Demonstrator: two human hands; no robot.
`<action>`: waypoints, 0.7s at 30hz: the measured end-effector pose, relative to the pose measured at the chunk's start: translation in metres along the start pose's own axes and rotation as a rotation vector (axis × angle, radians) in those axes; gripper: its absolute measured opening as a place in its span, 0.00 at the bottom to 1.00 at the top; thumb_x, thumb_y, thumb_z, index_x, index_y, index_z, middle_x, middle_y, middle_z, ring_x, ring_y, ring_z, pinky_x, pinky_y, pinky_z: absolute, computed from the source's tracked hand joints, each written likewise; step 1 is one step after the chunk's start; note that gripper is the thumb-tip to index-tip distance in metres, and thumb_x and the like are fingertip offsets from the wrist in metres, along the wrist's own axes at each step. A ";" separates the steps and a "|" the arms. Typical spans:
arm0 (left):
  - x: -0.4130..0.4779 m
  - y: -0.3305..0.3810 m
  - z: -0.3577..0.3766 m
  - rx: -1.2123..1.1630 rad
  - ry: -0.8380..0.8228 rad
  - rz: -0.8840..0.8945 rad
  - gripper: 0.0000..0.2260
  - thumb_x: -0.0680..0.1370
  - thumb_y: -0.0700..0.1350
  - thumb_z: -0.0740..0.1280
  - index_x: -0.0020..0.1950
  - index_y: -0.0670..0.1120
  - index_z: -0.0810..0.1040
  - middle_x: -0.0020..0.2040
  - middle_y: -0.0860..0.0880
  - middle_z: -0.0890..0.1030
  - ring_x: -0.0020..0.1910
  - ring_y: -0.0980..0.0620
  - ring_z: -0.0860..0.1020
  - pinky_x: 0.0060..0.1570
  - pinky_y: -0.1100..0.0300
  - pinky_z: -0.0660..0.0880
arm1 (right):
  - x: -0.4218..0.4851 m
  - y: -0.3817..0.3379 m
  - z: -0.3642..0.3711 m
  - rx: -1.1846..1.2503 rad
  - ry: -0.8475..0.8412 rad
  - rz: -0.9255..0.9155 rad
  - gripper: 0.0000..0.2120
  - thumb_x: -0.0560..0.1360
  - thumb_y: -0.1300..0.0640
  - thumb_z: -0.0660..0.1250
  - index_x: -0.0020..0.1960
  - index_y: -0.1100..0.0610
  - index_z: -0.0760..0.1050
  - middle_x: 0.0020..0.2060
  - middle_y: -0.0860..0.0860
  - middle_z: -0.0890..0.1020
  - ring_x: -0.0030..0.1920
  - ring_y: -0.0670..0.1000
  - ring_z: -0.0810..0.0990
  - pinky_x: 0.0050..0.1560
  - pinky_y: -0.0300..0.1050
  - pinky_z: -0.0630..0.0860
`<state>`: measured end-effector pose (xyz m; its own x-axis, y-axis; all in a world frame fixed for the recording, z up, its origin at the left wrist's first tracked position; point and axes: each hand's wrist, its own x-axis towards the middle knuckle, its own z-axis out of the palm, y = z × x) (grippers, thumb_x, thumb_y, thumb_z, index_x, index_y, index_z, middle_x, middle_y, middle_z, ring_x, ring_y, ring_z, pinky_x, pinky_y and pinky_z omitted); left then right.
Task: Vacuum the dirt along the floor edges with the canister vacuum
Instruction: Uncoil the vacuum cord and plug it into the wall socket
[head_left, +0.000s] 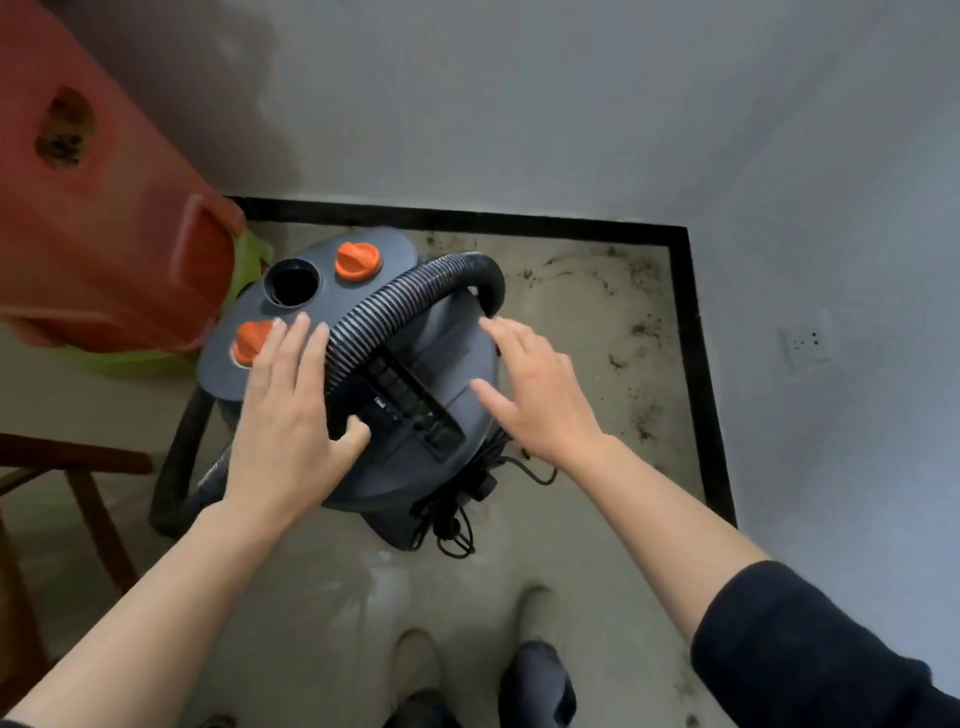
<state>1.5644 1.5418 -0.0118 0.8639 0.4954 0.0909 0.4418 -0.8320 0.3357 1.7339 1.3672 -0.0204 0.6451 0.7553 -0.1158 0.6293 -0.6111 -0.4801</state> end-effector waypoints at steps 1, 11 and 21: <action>-0.007 0.014 0.006 -0.010 0.055 0.066 0.34 0.70 0.40 0.72 0.74 0.36 0.65 0.75 0.37 0.64 0.76 0.38 0.58 0.76 0.45 0.54 | -0.008 0.014 0.001 0.014 -0.013 0.047 0.27 0.78 0.48 0.63 0.75 0.52 0.61 0.72 0.48 0.66 0.69 0.51 0.66 0.63 0.50 0.64; -0.084 0.074 0.089 -0.121 -0.005 0.054 0.09 0.72 0.42 0.62 0.48 0.43 0.80 0.44 0.49 0.78 0.42 0.49 0.76 0.36 0.58 0.74 | -0.052 0.080 0.065 -0.009 -0.372 0.121 0.18 0.79 0.52 0.60 0.68 0.55 0.70 0.63 0.52 0.75 0.64 0.54 0.71 0.62 0.51 0.68; -0.100 0.056 0.152 -0.353 -0.458 -0.734 0.18 0.77 0.51 0.69 0.64 0.45 0.75 0.55 0.41 0.80 0.54 0.39 0.78 0.45 0.53 0.73 | -0.044 0.070 0.104 0.076 -0.386 0.092 0.09 0.79 0.56 0.59 0.58 0.54 0.73 0.46 0.54 0.75 0.51 0.61 0.76 0.48 0.53 0.72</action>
<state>1.5394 1.4083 -0.1444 0.4422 0.6575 -0.6101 0.8805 -0.1886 0.4349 1.7050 1.3160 -0.1396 0.4781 0.7406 -0.4721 0.5335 -0.6719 -0.5138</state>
